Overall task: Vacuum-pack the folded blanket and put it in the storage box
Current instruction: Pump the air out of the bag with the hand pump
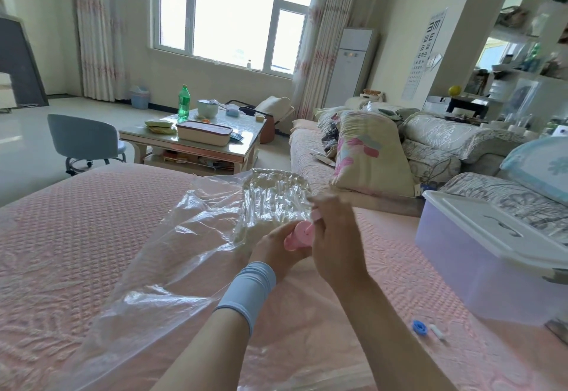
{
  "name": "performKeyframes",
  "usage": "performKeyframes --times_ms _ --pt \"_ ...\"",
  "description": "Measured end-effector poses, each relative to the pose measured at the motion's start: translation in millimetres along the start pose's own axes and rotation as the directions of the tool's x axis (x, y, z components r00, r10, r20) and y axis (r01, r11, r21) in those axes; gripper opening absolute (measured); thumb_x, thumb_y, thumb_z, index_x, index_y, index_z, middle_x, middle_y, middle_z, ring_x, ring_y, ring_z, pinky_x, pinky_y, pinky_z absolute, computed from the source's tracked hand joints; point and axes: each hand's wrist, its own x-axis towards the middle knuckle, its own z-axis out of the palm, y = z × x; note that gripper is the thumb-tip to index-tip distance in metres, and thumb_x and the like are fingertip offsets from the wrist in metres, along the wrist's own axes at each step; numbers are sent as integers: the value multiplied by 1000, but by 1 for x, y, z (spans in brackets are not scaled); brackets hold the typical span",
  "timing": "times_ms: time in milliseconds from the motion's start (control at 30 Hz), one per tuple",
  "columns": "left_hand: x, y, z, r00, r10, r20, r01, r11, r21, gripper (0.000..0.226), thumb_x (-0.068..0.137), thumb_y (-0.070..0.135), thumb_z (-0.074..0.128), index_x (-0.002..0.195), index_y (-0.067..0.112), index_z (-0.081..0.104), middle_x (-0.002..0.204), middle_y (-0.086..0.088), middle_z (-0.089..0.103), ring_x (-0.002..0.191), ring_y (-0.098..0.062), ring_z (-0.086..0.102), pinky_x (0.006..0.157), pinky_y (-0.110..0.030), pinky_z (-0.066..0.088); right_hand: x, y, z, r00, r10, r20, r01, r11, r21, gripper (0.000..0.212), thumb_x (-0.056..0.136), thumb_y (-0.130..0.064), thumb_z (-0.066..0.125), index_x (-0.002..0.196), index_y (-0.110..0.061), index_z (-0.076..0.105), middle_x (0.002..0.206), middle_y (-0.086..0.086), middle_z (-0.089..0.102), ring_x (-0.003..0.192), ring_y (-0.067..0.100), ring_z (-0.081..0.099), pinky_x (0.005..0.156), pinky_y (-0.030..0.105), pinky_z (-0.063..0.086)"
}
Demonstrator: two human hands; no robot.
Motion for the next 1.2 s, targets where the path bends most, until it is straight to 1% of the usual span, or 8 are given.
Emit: performKeyframes --times_ms 133,233,433,567,667,800,967,1200 --pt "-2 3 -2 1000 26 13 -27 996 82 44 71 53 60 114 51 51 95 23 64 86 -5 63 72 -20 43 -2 7 3 952 72 297 -66 997 -32 32 95 -5 55 122 -15 68 117 3 66 113 20 55 91 17 36" --pt "1 -1 -5 1000 -8 -21 7 999 -39 47 69 48 74 112 54 56 94 22 68 89 -3 63 78 -22 47 21 -8 -22 998 -61 21 61 998 10 29 95 -5 55 117 -16 70 109 0 69 101 16 59 86 14 36" --pt "6 -5 -1 1000 0 2 0 1000 -17 50 69 44 79 113 52 57 100 19 68 93 -10 63 86 -27 49 29 -16 -30 861 -200 -468 233 972 12 30 97 -1 45 115 -7 68 117 5 66 115 19 55 103 30 40" --pt "3 -6 0 1000 5 4 -5 1000 1 49 71 46 71 118 48 56 103 21 65 94 -8 62 82 -25 47 -3 -1 3 1000 -8 -15 8 999 42 41 89 8 52 125 -8 65 122 6 63 119 24 52 104 32 40" --pt "1 -4 0 1000 28 1 -28 998 60 48 78 44 64 124 44 52 108 14 63 101 -12 61 82 -21 42 -10 5 11 969 44 243 -48 999 11 36 94 -2 53 126 -11 67 123 5 65 120 22 53 103 25 39" --pt "4 -5 -7 1000 15 12 -14 999 -50 40 70 46 74 106 50 57 96 18 69 93 -8 65 87 -31 51 18 -11 -13 987 -134 -87 138 989 46 33 91 2 56 118 -13 67 109 0 65 105 15 55 93 24 45" --pt "4 -4 -5 1000 9 28 -8 999 -41 46 69 44 79 109 52 57 100 18 69 94 -9 64 88 -31 51 29 -12 -24 851 -229 -472 274 961 27 32 95 0 46 120 -7 65 121 6 64 119 9 48 105 26 39" --pt "0 3 -23 987 71 144 -69 997 -18 46 76 27 72 113 49 54 95 35 62 90 13 58 79 -3 42 -15 17 27 987 28 156 -42 995 92 48 94 0 52 132 -28 62 158 -1 31 133 21 47 99 30 45"
